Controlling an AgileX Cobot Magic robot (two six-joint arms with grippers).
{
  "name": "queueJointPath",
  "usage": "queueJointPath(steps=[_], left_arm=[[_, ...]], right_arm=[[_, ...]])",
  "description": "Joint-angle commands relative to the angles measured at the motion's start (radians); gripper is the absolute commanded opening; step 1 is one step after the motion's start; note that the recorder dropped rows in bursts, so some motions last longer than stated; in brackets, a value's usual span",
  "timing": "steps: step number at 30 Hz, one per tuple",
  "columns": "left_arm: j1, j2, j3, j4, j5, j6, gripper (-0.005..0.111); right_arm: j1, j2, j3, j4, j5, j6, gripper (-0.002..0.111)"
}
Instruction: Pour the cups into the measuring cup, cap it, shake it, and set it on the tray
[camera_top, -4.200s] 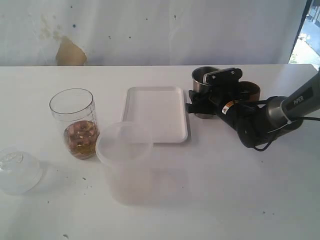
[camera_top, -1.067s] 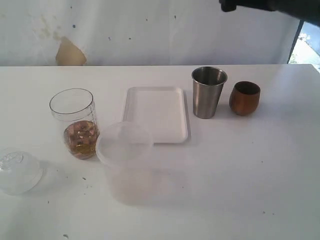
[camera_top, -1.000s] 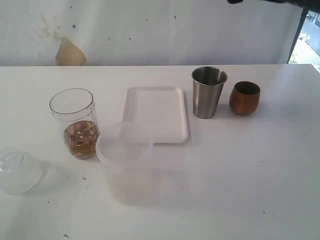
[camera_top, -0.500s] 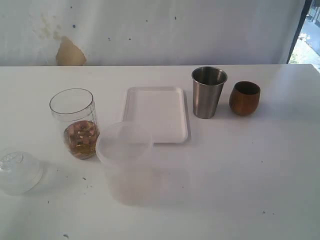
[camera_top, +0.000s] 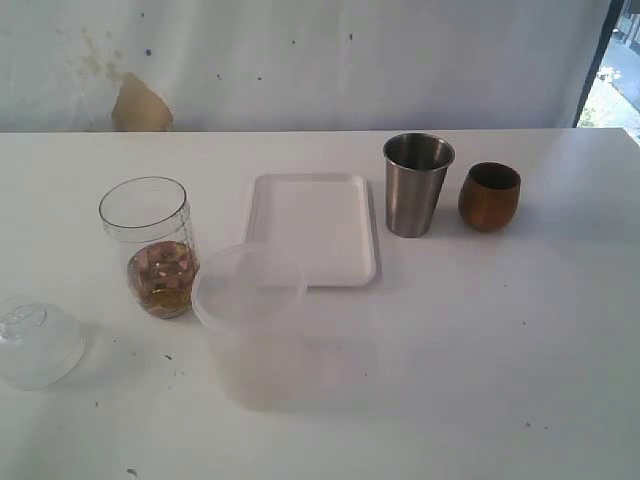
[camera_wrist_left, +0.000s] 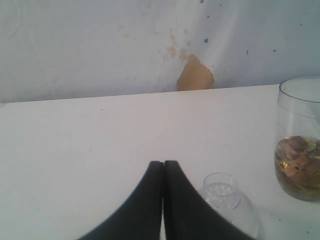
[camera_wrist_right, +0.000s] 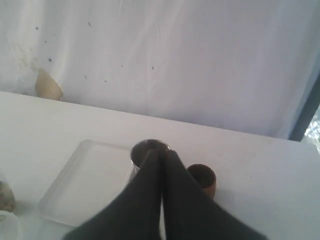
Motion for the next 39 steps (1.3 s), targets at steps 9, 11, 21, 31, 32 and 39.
queueJointPath(steps=[9, 11, 21, 31, 32, 39], left_arm=[[-0.004, -0.005, 0.005, -0.003, -0.011, -0.001, 0.001], [-0.004, -0.005, 0.005, -0.003, -0.011, -0.001, 0.001], [-0.004, -0.005, 0.005, -0.003, -0.011, -0.001, 0.001], [-0.004, -0.005, 0.005, -0.003, -0.011, -0.001, 0.001], [-0.004, -0.005, 0.005, -0.003, -0.011, -0.001, 0.001], [-0.004, -0.005, 0.005, -0.003, -0.011, -0.001, 0.001]], right_arm=[[-0.001, -0.304, 0.035, 0.219, 0.171, -0.084, 0.0], [-0.001, -0.346, 0.036, 0.219, 0.173, -0.084, 0.0], [-0.001, -0.507, 0.036, 0.219, 0.171, -0.084, 0.0], [0.018, -0.53, 0.04, 0.204, 0.036, -0.084, 0.0], [0.018, -0.533, 0.048, 0.204, 0.017, -0.084, 0.0], [-0.047, -0.644, 0.178, 0.141, -0.234, -0.115, 0.0]])
